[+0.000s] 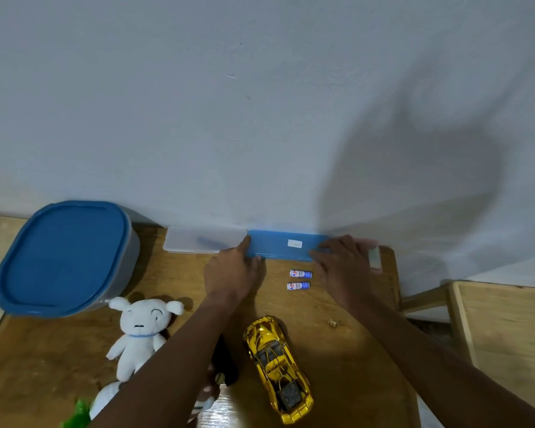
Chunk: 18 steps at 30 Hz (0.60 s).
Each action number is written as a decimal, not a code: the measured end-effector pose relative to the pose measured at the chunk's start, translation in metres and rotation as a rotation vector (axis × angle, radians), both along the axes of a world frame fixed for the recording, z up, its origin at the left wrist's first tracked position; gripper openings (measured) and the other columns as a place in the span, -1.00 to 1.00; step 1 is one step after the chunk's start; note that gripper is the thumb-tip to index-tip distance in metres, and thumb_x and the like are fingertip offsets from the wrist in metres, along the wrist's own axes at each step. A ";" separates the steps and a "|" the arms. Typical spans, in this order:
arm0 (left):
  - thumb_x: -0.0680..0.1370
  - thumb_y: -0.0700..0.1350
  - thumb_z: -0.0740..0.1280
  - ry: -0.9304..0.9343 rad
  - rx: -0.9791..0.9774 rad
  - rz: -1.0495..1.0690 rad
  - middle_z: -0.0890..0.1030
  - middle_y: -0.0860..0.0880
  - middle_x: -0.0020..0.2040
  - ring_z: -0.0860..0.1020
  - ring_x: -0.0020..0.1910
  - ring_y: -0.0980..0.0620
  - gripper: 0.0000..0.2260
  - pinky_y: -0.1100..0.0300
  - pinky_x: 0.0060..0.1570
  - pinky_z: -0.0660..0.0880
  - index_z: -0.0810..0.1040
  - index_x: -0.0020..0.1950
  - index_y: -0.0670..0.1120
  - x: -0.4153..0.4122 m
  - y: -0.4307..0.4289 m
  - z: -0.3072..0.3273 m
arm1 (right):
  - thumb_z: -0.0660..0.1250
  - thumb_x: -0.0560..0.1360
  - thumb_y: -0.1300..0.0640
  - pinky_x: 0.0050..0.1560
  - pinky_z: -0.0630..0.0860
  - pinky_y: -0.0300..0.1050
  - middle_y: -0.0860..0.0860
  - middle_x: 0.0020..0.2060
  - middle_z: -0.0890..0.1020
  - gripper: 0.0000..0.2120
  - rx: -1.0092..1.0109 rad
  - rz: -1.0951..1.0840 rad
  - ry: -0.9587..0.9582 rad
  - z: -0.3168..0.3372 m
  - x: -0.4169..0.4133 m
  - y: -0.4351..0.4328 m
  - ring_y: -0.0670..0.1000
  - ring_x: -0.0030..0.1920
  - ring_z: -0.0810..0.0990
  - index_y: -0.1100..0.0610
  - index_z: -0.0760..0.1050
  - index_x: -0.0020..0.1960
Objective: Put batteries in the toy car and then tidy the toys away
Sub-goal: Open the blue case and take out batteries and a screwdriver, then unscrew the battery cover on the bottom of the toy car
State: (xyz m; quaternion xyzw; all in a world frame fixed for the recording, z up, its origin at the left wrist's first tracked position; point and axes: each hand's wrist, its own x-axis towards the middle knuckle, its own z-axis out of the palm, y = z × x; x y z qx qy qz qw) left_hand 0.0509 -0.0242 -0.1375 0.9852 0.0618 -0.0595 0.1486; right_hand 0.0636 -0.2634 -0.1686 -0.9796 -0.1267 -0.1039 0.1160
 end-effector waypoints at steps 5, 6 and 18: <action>0.55 0.03 0.34 -0.116 -0.092 0.131 0.67 -0.02 0.12 0.62 0.08 -0.09 -0.54 0.04 0.02 0.54 0.46 0.47 0.03 -0.003 0.037 0.005 | 0.49 0.40 0.02 0.03 0.49 0.04 -0.08 0.01 0.65 -0.74 0.111 0.075 0.057 0.014 0.002 0.044 0.06 0.08 0.52 0.00 0.67 0.08; 0.54 -0.01 0.37 -0.131 -0.103 0.148 0.65 -0.06 0.17 0.59 0.13 -0.10 -0.54 0.02 0.05 0.55 0.49 0.45 0.01 -0.004 0.048 0.005 | 0.47 0.41 0.00 0.04 0.49 0.05 -0.09 0.02 0.64 -0.74 0.111 0.108 0.075 0.016 0.004 0.057 0.05 0.10 0.51 -0.01 0.67 0.09; 0.38 -0.15 0.49 -0.007 -0.457 0.304 0.56 -0.09 0.31 0.56 0.23 -0.12 -0.24 -0.02 0.18 0.56 0.26 0.52 0.06 0.006 0.142 -0.015 | 0.36 0.47 0.11 0.25 0.46 0.06 0.09 0.23 0.59 -0.68 -0.071 0.354 0.152 0.013 0.031 0.196 0.15 0.23 0.52 0.13 0.56 0.21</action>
